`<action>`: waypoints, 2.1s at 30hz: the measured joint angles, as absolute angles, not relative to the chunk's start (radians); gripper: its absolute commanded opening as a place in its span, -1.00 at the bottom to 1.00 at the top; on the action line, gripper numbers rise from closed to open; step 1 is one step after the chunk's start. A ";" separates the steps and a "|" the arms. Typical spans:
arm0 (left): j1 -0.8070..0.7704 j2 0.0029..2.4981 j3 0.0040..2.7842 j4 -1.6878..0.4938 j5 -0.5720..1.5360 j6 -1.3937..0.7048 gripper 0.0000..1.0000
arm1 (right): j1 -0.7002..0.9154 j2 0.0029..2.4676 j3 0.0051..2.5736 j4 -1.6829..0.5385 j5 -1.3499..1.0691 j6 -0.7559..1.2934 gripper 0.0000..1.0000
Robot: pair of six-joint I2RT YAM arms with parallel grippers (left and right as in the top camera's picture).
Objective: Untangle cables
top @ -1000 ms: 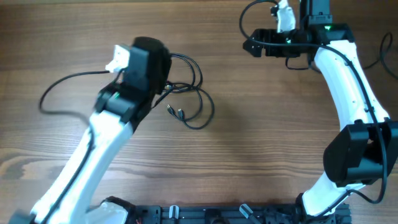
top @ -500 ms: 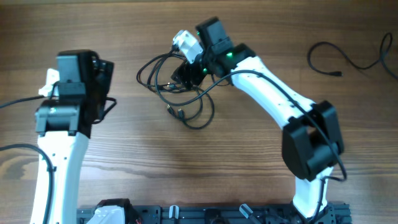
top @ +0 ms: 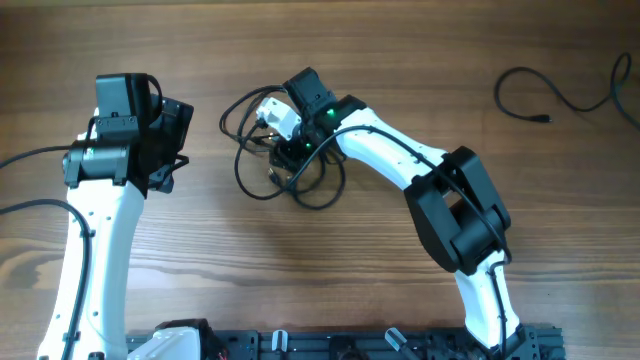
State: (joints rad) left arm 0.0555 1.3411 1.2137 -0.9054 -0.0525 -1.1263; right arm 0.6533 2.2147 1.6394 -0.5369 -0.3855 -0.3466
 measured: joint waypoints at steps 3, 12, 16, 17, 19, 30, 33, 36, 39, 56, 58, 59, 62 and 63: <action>0.056 1.341 1.214 -0.905 -0.050 -1.126 1.00 | 0.656 2.220 1.637 -0.521 -0.407 -0.347 0.39; 0.056 1.359 1.214 -0.906 -0.050 -1.126 1.00 | 0.670 2.283 1.637 -0.454 -0.380 -0.312 -0.58; 0.056 1.362 1.214 -0.906 -0.050 -1.126 1.00 | 0.694 2.283 1.637 -0.473 -0.383 -0.146 -0.91; 0.056 1.362 1.214 -0.906 -0.050 -1.126 1.00 | 0.700 2.283 1.637 -0.494 -0.384 -0.113 -0.91; 0.056 1.362 1.214 -0.905 -0.049 -1.126 1.00 | 0.702 2.234 1.637 -0.528 -0.383 -0.065 -0.91; 0.056 1.362 1.214 -0.905 -0.049 -1.126 1.00 | 0.701 1.630 1.635 -0.536 -0.444 0.025 -0.91; 0.056 1.362 1.214 -0.906 -0.049 -1.126 1.00 | 0.686 1.561 1.633 -0.490 -0.456 0.038 -0.91; 0.056 1.362 1.214 -0.905 -0.049 -1.126 1.00 | 0.640 1.466 1.629 -0.311 -0.465 0.083 -0.91; 0.056 1.362 1.214 -0.906 -0.049 -1.126 1.00 | 0.609 1.376 1.632 -0.208 -0.432 0.102 -0.91; 0.056 1.363 1.214 -0.903 -0.046 -1.122 1.00 | 0.610 1.759 1.627 -0.507 0.163 -0.169 -0.91; 0.056 1.363 1.214 -0.903 -0.046 -1.119 1.00 | 0.610 1.743 1.625 -0.382 0.182 -0.216 -0.91; 0.056 1.363 1.214 -0.902 -0.046 -1.119 1.00 | 0.611 1.726 1.625 -0.342 0.187 -0.236 -0.92; 0.056 1.363 1.214 -0.902 -0.046 -1.119 1.00 | 0.616 1.636 1.625 -0.283 0.188 -0.263 -0.91; 0.056 1.363 1.214 -0.902 -0.046 -1.119 1.00 | 0.619 1.601 1.625 -0.268 0.188 -0.268 -0.91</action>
